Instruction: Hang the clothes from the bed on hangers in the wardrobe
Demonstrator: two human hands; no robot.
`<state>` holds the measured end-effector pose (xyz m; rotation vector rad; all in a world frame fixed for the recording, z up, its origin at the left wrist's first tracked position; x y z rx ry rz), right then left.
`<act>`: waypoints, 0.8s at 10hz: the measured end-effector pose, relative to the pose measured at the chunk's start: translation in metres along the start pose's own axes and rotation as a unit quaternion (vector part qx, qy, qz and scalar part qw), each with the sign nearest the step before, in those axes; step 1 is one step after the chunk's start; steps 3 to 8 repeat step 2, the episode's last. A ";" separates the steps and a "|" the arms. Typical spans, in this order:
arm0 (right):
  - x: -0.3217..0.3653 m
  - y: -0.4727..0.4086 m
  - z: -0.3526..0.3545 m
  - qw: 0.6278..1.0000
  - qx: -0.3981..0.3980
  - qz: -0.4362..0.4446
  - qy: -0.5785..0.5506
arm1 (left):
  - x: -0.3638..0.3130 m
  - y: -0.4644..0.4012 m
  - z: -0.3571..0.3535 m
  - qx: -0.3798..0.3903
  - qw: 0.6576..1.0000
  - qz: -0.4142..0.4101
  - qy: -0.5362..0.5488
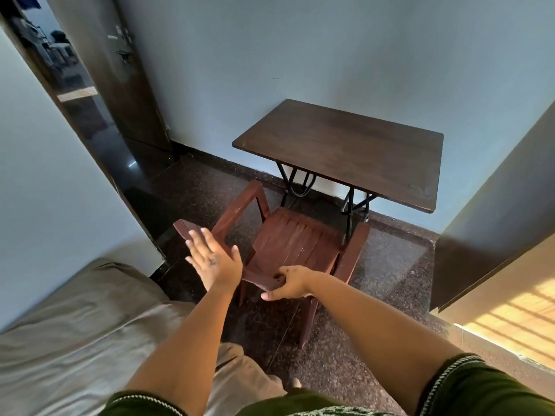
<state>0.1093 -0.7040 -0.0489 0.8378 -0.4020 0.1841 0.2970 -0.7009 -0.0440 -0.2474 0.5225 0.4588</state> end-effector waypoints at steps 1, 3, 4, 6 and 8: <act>0.004 0.010 0.012 0.997 -0.073 0.020 -0.026 | -0.005 0.018 0.003 0.015 0.994 -0.094 -0.059; 0.008 0.016 0.023 0.969 -0.244 0.035 0.022 | -0.013 0.043 0.009 -0.023 0.975 -0.193 -0.108; 0.008 0.016 0.023 0.969 -0.244 0.035 0.022 | -0.013 0.043 0.009 -0.023 0.975 -0.193 -0.108; 0.008 0.016 0.023 0.969 -0.244 0.035 0.022 | -0.013 0.043 0.009 -0.023 0.975 -0.193 -0.108; 0.008 0.016 0.023 0.969 -0.244 0.035 0.022 | -0.013 0.043 0.009 -0.023 0.975 -0.193 -0.108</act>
Point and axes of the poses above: each hand's wrist, its own y-axis away from the middle knuckle, its own z-axis out of the back of the hand, x = y × z, the point moved 3 cm from there along -y, towards the middle knuckle, and after that the axes turned 1 degree about y, right-handed, at the moved point
